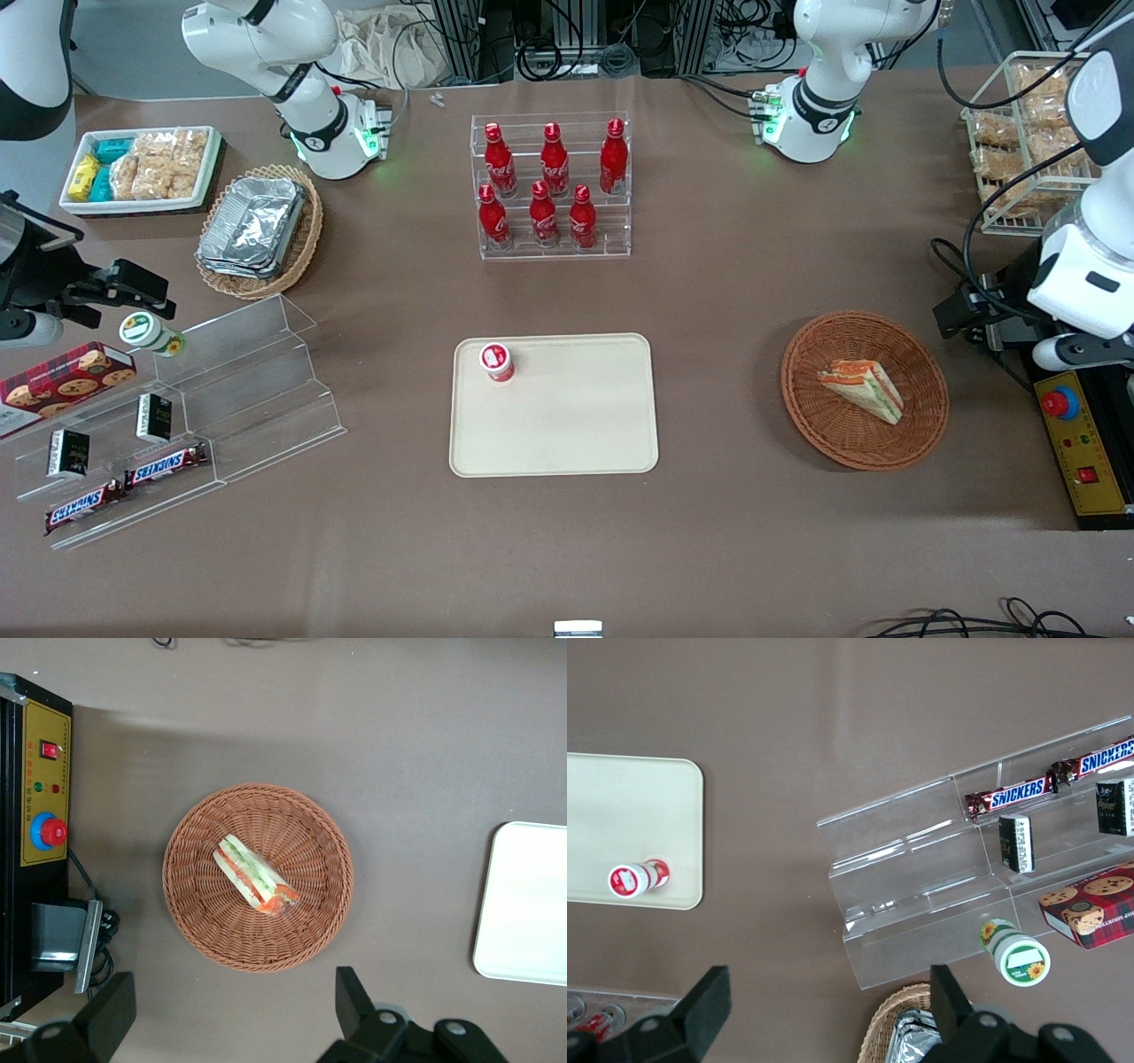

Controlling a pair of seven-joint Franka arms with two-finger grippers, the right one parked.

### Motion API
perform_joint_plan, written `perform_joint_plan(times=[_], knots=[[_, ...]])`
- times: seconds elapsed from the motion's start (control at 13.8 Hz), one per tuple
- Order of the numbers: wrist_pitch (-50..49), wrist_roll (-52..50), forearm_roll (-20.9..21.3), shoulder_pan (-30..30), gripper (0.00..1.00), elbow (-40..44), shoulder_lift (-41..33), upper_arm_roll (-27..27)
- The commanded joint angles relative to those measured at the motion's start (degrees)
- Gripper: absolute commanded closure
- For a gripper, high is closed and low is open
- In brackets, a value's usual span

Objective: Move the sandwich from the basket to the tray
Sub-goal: 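Move the left gripper over the wicker basket holding the sandwich, then lower the open left gripper onto the wrapped sandwich in the basket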

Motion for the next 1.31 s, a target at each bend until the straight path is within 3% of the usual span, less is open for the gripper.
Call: perform_joint_plan(times=[0.0, 0.29, 0.44, 0.73, 1.02, 1.23], knots=[[0.01, -0.87, 0.19, -0.09, 0.0, 0.37, -0.17, -0.05], [-1.04, -1.05, 0.37, -0.09, 0.0, -0.42, -0.17, 0.04], [-0.52, -2.1, 0.63, -0.09, 0.0, -4.97, -1.91, 0.04], [14.47, -2.54, -0.15, 0.35, 0.0, -25.51, -11.22, 0.3], [21.62, -4.82, -0.25, 0.52, 0.0, -32.93, -10.46, 0.48], [23.13, -5.97, -0.25, 2.1, 0.0, -33.73, -7.48, 0.48]])
